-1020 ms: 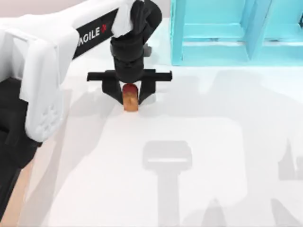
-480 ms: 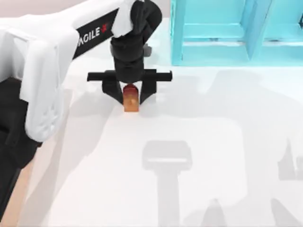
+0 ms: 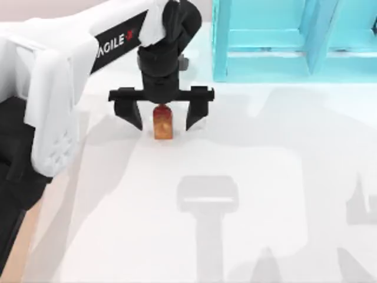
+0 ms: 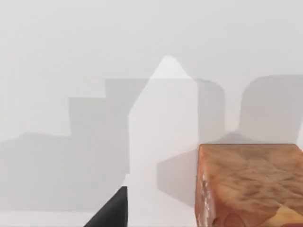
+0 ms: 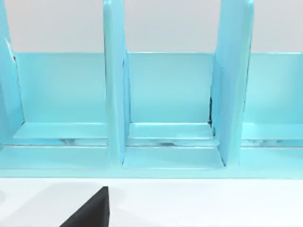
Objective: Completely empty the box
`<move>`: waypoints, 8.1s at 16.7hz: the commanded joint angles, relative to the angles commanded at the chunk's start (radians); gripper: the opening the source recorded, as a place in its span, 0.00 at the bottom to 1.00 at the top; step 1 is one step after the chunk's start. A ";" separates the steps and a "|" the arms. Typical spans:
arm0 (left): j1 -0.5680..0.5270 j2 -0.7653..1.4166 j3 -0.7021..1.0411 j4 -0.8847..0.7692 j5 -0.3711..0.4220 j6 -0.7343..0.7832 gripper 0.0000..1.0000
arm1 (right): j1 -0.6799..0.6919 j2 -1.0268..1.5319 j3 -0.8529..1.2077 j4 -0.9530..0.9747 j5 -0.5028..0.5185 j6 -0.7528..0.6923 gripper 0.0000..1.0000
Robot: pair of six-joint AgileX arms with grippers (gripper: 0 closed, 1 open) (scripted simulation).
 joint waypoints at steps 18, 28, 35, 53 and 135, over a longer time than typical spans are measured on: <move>-0.007 0.067 0.397 -0.323 0.010 0.005 1.00 | 0.000 0.000 0.000 0.000 0.000 0.000 1.00; 0.015 0.053 0.442 -0.382 0.004 0.022 1.00 | 0.000 0.000 0.000 0.000 0.000 0.000 1.00; 0.233 -0.207 0.083 -0.281 0.008 0.247 1.00 | 0.000 0.000 0.000 0.000 0.000 0.000 1.00; 0.634 -0.641 -0.539 -0.105 -0.008 0.621 1.00 | 0.000 0.000 0.000 0.000 0.000 0.000 1.00; -0.209 -0.662 -0.787 0.121 -0.011 -0.227 0.00 | 0.000 0.000 0.000 0.000 0.000 0.000 1.00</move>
